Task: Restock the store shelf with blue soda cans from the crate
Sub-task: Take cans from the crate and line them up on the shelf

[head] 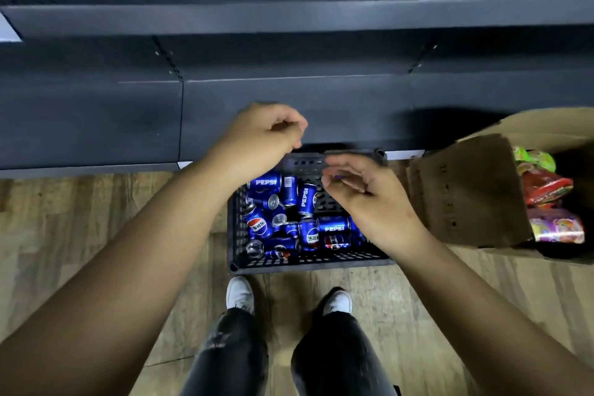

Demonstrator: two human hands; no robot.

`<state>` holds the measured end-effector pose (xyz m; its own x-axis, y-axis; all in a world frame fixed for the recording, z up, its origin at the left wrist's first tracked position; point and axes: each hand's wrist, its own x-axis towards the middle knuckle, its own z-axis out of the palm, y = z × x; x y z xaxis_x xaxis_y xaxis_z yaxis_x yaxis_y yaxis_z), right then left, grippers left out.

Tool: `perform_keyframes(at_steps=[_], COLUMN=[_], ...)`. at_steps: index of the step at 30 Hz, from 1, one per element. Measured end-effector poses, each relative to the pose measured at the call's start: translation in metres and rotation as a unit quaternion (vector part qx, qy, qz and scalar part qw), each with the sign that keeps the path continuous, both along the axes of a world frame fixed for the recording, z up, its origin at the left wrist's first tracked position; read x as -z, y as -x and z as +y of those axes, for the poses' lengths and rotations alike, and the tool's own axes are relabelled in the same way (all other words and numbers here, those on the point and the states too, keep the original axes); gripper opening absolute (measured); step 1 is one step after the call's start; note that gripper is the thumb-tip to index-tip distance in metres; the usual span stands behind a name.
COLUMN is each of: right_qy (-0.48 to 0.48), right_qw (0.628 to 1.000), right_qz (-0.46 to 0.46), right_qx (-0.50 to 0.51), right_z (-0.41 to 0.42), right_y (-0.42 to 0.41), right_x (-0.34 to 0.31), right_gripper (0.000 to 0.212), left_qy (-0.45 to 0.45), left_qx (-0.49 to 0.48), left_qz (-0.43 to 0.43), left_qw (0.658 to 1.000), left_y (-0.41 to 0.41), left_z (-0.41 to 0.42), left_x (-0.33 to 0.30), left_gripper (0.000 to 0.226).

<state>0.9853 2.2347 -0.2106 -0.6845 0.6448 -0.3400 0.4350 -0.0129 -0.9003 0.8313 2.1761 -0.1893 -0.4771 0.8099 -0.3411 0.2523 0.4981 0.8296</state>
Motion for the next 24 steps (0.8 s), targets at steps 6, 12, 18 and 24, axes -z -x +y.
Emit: perform_keyframes(at_steps=[6,12,18,24], right_qy=[0.046,0.062,0.043,0.026], right_qw=[0.981,0.974,0.978,0.991], right_qz=[0.099,0.117,0.129,-0.038], right_qx=[0.159,0.184,0.161,0.123], right_z=[0.014,0.017,0.013,0.028], right_y=[-0.004,0.014,0.013,-0.001], right_x=[0.076,0.19,0.324,0.453], right_gripper=[0.025,0.024,0.032,0.037], left_qy=[-0.06,-0.041,0.052,0.137], left_qx=[-0.078,-0.07,-0.035,-0.026], left_qz=[-0.071,-0.065,-0.055,-0.02], left_qw=[0.993,0.995,0.997,0.99], left_y=[-0.009,-0.012,0.007,0.018], left_z=[0.0,-0.005,-0.008,0.015], left_x=[0.099,0.228,0.354,0.462], left_gripper=[0.022,0.027,0.018,0.017])
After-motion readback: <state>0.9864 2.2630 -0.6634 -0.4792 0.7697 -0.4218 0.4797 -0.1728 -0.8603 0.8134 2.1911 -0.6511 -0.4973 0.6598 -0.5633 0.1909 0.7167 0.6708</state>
